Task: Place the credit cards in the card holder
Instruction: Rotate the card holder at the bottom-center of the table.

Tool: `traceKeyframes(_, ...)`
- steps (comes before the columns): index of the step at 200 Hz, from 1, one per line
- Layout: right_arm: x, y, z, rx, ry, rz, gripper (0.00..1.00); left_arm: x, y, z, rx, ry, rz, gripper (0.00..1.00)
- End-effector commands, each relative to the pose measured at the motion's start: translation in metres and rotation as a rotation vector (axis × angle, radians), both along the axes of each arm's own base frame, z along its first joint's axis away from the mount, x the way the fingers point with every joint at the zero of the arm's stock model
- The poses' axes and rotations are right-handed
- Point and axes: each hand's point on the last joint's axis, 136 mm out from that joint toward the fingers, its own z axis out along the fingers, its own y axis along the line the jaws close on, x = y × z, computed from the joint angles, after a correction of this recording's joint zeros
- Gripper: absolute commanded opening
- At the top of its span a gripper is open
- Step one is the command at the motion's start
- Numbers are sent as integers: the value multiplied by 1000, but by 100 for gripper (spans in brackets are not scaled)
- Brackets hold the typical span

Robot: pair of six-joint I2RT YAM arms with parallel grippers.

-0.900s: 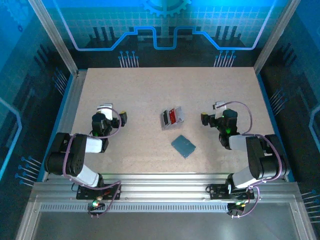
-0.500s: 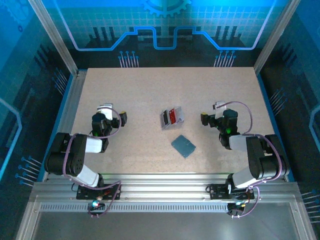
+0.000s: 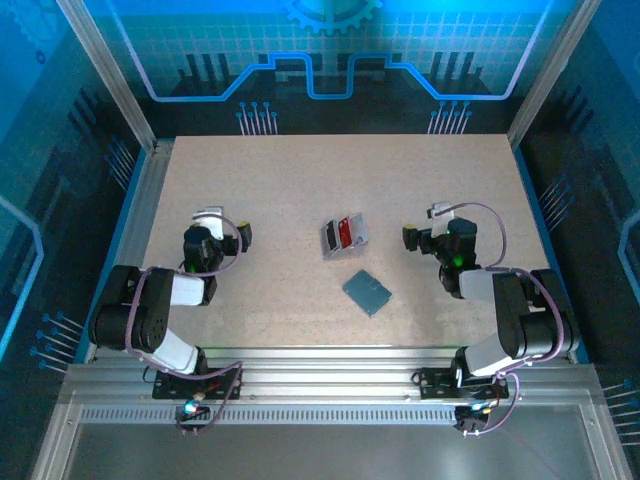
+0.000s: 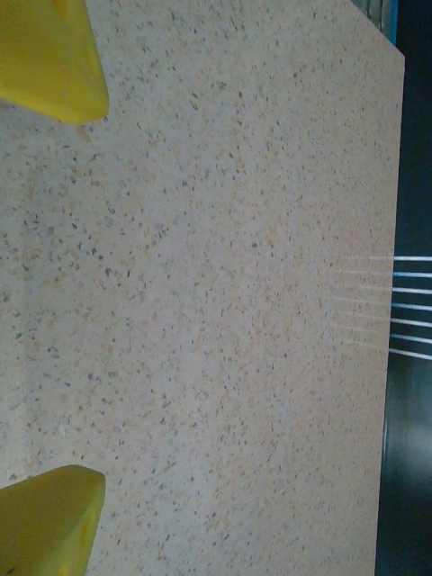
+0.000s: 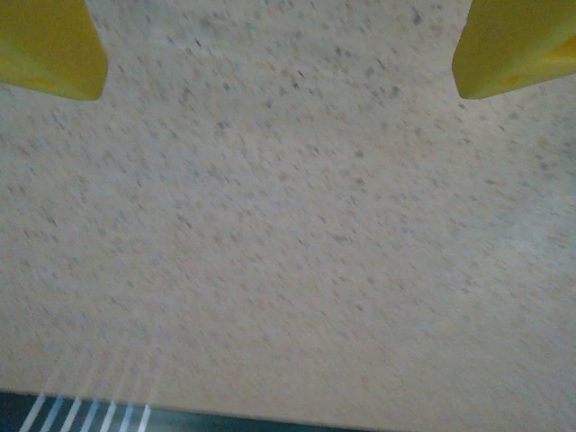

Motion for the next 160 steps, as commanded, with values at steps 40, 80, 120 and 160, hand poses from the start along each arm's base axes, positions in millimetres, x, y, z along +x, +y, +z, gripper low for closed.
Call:
traceKeyframes(40, -14, -26, 105, 169, -43, -244, 100, -16, 42, 82, -74, 53, 303, 99)
traceKeyframes(80, -41, -52, 116, 507, 151, -514, 100, -44, 26, 116, -323, 179, 344, 99)
traceKeyframes(120, -72, -22, 123, 373, 269, -440, 100, -65, -28, 113, -494, 283, 136, 99)
traceKeyframes(160, -111, 37, 54, 371, 554, -270, 84, -99, -103, 82, -649, 419, -85, 98)
